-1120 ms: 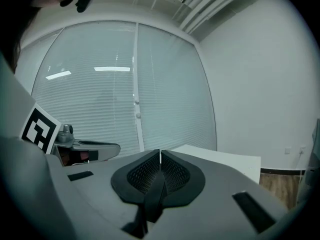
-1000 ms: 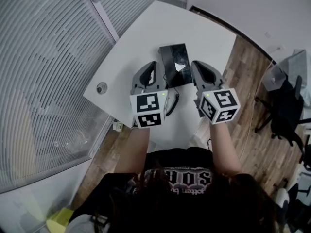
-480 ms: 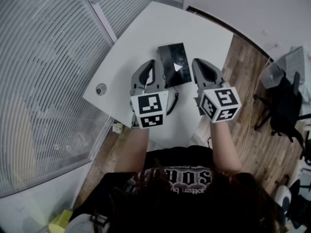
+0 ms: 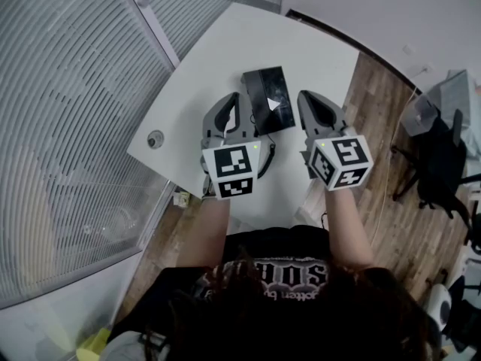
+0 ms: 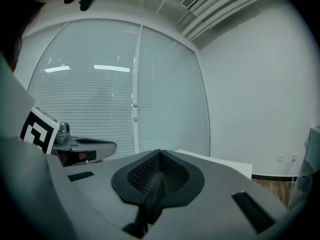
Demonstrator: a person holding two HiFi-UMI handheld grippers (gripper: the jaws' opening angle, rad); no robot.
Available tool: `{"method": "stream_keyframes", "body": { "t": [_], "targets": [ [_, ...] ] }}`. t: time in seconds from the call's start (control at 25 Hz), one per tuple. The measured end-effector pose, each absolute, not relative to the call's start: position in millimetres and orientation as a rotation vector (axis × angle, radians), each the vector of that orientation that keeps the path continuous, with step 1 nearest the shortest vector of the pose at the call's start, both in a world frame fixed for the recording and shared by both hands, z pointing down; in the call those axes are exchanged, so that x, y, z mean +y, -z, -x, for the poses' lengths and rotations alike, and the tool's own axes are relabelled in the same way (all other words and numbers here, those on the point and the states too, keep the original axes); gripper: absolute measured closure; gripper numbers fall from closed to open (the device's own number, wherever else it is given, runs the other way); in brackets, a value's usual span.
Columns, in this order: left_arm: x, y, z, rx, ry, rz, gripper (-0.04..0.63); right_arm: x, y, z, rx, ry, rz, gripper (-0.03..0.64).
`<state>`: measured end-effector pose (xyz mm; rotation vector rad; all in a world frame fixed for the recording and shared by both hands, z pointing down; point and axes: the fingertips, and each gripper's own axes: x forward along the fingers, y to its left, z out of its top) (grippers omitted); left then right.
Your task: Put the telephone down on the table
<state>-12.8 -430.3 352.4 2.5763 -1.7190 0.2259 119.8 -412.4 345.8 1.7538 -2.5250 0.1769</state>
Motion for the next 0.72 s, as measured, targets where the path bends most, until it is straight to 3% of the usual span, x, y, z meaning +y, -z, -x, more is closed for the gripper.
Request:
{"method": "stream_keyframes", "body": {
  "t": [0.72],
  "targets": [
    [-429.9,-359.9,11.2,-1.712,-0.258,-2.571,0.592,-411.3,-347.0,-123.7,-2.519,-0.169,-1.763,0.589]
  ]
}}
